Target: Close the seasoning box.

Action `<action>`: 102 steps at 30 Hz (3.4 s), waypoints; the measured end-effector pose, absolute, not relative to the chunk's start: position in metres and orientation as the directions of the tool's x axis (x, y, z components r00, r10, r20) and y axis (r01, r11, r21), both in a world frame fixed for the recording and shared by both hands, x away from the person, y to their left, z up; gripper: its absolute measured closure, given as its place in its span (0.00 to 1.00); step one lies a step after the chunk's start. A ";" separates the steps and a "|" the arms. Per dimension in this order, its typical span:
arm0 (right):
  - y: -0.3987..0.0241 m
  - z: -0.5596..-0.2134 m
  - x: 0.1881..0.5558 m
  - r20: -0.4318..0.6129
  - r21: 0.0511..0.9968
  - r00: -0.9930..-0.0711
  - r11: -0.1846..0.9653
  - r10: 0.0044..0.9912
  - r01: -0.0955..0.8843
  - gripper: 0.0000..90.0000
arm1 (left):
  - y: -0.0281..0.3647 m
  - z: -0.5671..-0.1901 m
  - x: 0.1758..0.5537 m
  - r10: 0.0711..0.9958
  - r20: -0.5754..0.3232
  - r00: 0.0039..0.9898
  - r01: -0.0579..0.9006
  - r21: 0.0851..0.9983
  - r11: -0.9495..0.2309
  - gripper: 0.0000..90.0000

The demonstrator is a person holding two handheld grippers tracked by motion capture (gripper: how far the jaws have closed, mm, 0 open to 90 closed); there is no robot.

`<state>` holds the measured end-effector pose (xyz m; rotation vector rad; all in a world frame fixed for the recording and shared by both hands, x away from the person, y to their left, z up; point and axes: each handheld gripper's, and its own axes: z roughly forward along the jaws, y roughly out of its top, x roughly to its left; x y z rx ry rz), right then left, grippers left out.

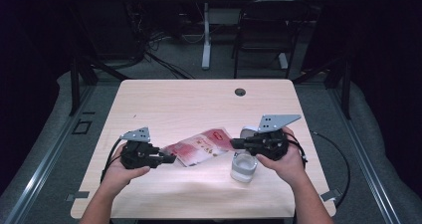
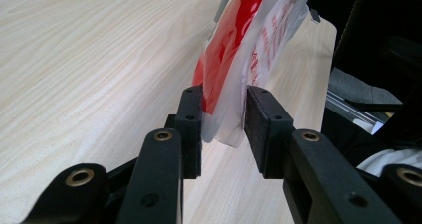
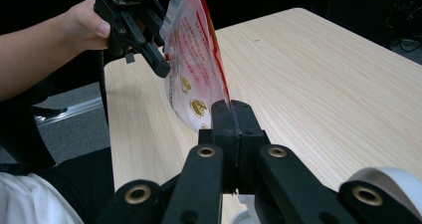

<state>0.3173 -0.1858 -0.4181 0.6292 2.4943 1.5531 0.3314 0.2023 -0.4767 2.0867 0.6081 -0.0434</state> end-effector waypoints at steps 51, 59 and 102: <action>-0.165 -0.425 0.325 0.101 0.873 -0.911 0.403 0.401 0.274 1.00 | 0.200 -0.515 0.336 0.464 -0.233 0.855 0.472 0.720 -0.509 0.70; -0.159 -0.436 0.328 0.099 0.857 -0.910 0.430 0.403 0.284 1.00 | 0.201 -0.527 0.337 0.479 -0.229 0.847 0.485 0.701 -0.523 0.70; -0.148 -0.433 0.323 0.047 0.845 -0.916 0.472 0.399 0.250 1.00 | 0.201 -0.525 0.332 0.515 -0.149 0.844 0.453 0.712 -0.537 0.73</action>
